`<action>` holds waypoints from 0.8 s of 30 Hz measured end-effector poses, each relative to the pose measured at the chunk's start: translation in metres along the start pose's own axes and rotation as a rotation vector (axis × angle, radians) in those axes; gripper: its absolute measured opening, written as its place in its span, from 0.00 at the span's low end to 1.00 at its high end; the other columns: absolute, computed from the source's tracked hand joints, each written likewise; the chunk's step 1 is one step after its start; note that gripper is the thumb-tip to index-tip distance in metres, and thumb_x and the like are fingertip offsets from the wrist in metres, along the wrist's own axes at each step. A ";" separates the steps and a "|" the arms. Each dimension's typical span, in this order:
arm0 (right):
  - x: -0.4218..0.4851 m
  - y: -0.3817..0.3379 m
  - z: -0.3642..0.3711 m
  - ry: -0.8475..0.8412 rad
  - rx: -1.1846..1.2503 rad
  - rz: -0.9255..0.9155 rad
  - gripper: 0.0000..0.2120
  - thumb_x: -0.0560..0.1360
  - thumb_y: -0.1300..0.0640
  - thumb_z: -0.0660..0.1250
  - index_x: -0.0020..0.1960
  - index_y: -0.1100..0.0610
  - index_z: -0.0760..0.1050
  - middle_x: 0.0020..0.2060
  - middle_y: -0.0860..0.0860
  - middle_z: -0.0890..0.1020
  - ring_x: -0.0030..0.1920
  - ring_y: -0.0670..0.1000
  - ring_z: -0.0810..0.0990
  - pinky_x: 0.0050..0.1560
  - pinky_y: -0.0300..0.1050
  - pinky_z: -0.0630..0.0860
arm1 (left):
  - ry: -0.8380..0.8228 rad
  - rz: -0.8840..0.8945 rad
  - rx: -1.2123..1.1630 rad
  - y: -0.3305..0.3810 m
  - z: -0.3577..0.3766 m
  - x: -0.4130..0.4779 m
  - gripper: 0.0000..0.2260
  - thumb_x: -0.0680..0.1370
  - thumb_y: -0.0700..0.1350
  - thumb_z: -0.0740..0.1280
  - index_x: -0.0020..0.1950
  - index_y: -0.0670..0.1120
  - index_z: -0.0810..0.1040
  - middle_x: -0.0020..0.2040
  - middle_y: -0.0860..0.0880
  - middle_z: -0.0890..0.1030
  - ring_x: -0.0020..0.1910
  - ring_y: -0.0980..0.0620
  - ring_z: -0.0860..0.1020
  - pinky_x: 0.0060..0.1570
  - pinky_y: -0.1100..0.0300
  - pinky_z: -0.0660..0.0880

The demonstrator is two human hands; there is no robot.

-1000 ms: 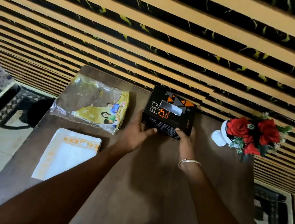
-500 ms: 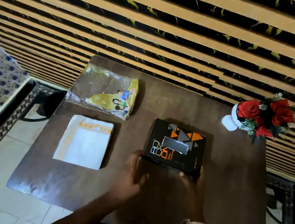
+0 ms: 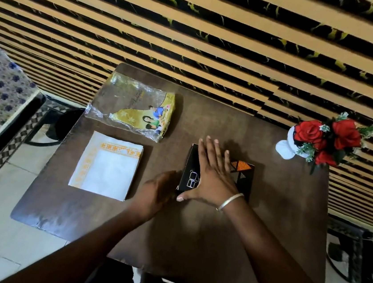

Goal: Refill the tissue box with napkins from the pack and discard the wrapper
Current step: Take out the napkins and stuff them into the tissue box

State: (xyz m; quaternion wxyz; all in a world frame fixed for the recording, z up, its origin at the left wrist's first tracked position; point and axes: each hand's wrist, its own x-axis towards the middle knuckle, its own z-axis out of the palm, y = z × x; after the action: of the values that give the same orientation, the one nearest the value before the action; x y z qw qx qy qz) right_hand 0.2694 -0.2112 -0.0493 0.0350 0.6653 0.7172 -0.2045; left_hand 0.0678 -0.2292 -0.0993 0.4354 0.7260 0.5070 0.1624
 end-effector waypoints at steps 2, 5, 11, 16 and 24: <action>0.012 -0.002 0.003 -0.051 -0.065 -0.040 0.77 0.49 0.23 0.72 0.78 0.54 0.29 0.78 0.53 0.31 0.77 0.56 0.27 0.77 0.64 0.37 | -0.013 0.034 0.007 0.000 -0.002 0.003 0.25 0.73 0.39 0.73 0.71 0.43 0.73 0.65 0.44 0.79 0.61 0.45 0.79 0.55 0.67 0.70; 0.018 -0.004 0.006 -0.104 -0.130 -0.061 0.78 0.49 0.24 0.73 0.79 0.56 0.30 0.79 0.55 0.33 0.78 0.56 0.29 0.77 0.64 0.37 | -0.022 0.068 -0.007 -0.004 -0.002 0.007 0.23 0.74 0.43 0.72 0.69 0.48 0.75 0.63 0.48 0.81 0.60 0.49 0.80 0.58 0.56 0.76; 0.020 -0.006 0.017 -0.097 -0.150 -0.032 0.75 0.52 0.28 0.75 0.79 0.55 0.31 0.80 0.54 0.37 0.79 0.56 0.34 0.78 0.62 0.40 | -0.036 0.099 0.001 -0.012 -0.001 0.013 0.21 0.76 0.47 0.68 0.69 0.55 0.73 0.62 0.55 0.81 0.59 0.57 0.79 0.57 0.54 0.77; 0.018 -0.004 0.019 -0.086 -0.130 -0.035 0.73 0.53 0.30 0.75 0.79 0.54 0.33 0.80 0.52 0.40 0.80 0.55 0.37 0.79 0.61 0.40 | -0.098 0.134 0.032 -0.014 -0.003 0.015 0.22 0.78 0.46 0.65 0.72 0.55 0.71 0.64 0.55 0.80 0.61 0.57 0.79 0.58 0.53 0.76; 0.018 0.000 0.020 -0.066 -0.106 -0.041 0.72 0.52 0.29 0.74 0.80 0.54 0.35 0.81 0.52 0.43 0.80 0.55 0.40 0.79 0.61 0.40 | -0.116 0.145 0.176 -0.018 0.008 0.015 0.23 0.77 0.47 0.63 0.73 0.53 0.67 0.60 0.50 0.81 0.55 0.50 0.81 0.53 0.55 0.77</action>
State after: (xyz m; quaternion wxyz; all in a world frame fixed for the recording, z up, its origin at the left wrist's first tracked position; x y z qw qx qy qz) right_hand 0.2624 -0.2010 -0.0738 0.0893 0.6405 0.7391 -0.1887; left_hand 0.0689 -0.2184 -0.1217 0.3858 0.8042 0.4395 0.1063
